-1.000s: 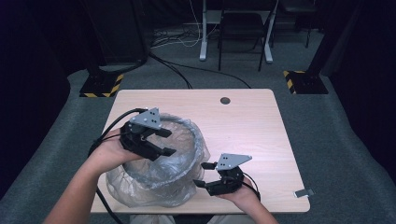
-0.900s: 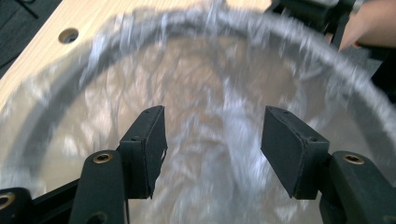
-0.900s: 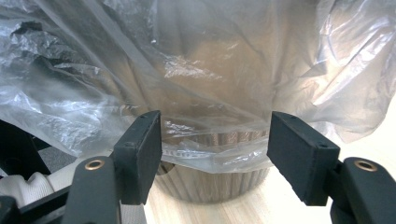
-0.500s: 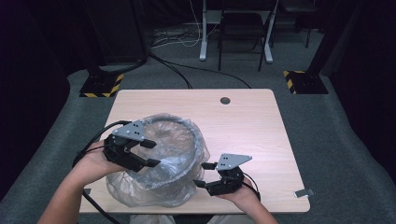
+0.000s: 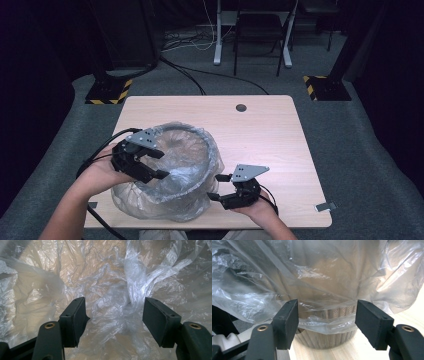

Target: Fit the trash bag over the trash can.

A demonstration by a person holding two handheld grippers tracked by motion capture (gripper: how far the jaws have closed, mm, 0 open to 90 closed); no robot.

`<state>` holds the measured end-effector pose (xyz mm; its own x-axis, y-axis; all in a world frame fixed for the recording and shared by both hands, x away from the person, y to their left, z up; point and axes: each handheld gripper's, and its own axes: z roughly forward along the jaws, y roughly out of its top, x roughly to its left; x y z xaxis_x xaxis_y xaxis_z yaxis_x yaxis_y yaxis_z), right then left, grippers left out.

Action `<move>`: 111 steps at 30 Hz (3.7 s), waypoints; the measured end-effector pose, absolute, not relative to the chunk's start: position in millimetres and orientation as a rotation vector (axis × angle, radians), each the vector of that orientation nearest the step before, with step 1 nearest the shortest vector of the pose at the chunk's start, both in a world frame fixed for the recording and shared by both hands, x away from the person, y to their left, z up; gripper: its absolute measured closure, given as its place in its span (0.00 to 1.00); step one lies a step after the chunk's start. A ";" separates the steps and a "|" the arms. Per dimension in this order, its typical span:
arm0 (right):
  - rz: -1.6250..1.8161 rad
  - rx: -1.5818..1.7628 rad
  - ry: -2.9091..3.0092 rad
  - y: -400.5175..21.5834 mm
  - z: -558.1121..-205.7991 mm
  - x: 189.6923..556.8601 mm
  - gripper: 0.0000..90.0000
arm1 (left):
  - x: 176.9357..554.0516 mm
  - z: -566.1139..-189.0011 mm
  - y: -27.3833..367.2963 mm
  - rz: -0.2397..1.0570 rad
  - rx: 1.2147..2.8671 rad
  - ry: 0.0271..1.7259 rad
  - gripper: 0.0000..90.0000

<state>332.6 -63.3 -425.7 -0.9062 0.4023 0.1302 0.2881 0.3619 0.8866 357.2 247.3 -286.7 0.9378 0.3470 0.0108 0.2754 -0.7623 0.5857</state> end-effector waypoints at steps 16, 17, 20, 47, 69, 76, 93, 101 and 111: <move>1.594 0.640 2.498 -63.8 -426.3 332.1 0.38 | 351.0 -290.7 253.1 0.163 2.561 0.443 0.39; 1.594 0.640 2.499 -63.7 -426.4 332.0 0.38 | 349.7 -291.6 254.3 0.157 2.568 0.439 0.39; 1.591 0.640 2.500 -63.5 -426.9 332.0 0.38 | 348.9 -291.9 255.1 0.150 2.573 0.436 0.40; 1.595 0.637 2.497 -63.0 -427.7 331.5 0.38 | 342.3 -295.7 234.8 -0.013 2.482 0.397 0.35; 1.637 0.665 2.353 -103.2 -394.7 325.9 0.37 | 326.4 -266.0 305.2 0.317 2.077 0.508 0.36; 1.691 0.677 2.320 -123.8 -387.7 320.8 0.35 | 320.7 -283.4 339.7 0.388 1.945 0.583 0.36; 1.541 0.818 2.252 -161.9 -393.9 319.9 0.35 | 321.9 -335.7 382.8 0.436 1.777 0.762 0.34; 1.503 0.869 2.240 -174.3 -403.2 320.2 0.35 | 320.9 -360.4 393.4 0.470 1.764 0.829 0.34; 1.474 0.895 2.218 -178.7 -414.7 322.4 0.35 | 325.6 -397.0 397.8 0.452 1.719 0.921 0.34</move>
